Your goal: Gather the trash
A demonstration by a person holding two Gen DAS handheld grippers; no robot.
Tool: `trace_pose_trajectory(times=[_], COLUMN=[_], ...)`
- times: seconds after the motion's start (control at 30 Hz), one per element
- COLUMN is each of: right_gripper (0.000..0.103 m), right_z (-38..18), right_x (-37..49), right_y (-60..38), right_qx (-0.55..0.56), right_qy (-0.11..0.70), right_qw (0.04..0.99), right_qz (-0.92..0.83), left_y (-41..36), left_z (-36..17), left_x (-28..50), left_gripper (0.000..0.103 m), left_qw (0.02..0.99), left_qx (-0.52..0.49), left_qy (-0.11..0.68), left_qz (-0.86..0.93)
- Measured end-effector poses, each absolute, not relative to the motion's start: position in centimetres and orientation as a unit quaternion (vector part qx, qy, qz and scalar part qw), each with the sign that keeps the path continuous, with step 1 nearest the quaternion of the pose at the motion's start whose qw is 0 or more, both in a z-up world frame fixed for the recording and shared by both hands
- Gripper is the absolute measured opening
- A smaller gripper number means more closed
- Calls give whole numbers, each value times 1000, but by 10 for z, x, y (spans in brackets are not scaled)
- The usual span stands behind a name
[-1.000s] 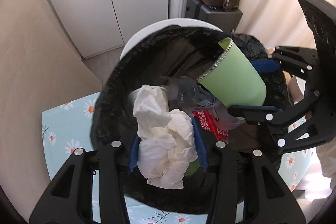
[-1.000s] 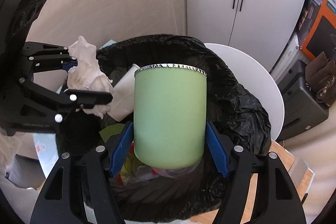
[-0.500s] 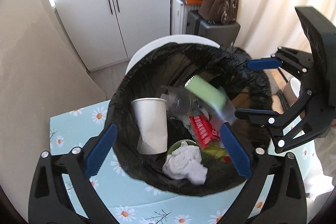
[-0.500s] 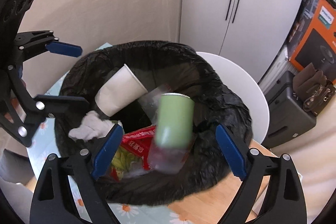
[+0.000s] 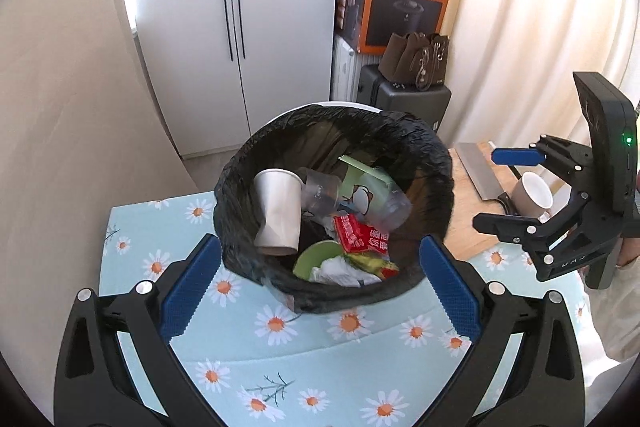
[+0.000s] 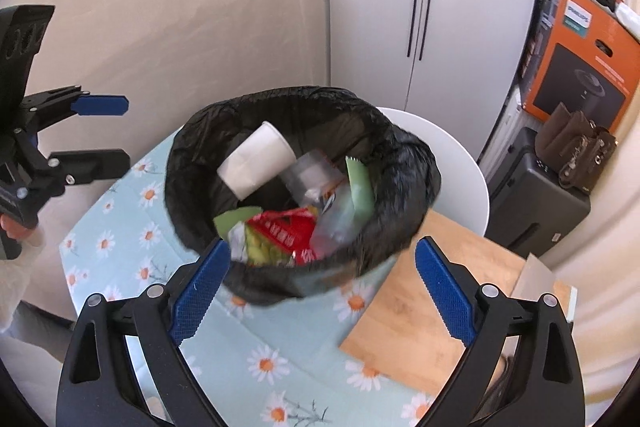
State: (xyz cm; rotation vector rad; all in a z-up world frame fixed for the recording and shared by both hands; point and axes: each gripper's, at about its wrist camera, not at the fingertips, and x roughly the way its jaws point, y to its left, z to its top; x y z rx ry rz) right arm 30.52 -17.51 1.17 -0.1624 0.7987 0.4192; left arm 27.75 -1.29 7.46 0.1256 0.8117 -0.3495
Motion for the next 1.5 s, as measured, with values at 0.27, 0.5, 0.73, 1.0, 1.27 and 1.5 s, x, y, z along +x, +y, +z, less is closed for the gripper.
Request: trace_pose_trajectory(times=[0.27, 0.5, 0.73, 1.0, 1.27, 1.5], right_gripper=[91, 91, 91, 92, 92, 92], right_z=[15, 7, -2, -5, -4, -3], right_x=[256, 229, 218, 214, 212, 213], right_y=[-189, -201, -210, -208, -206, -203], right_qx=[-63, -46, -28, -27, -31, -35], right_qy=[366, 359, 361, 361, 358, 361], right_qw=[909, 915, 916, 915, 917, 917], right_qz=[188, 176, 174, 176, 172, 167], left_y=[-9, -8, -3, -3, 1, 5], left_z=[70, 54, 45, 47, 44, 42], left_x=[227, 196, 176, 169, 171, 172], left_gripper=[97, 97, 97, 97, 97, 97], left_qw=[912, 914, 918, 919, 917, 916], left_qx=[63, 58, 43, 54, 52, 48], left_qy=[377, 383, 381, 379, 385, 389], left_qz=[-148, -123, -104, -92, -88, -82])
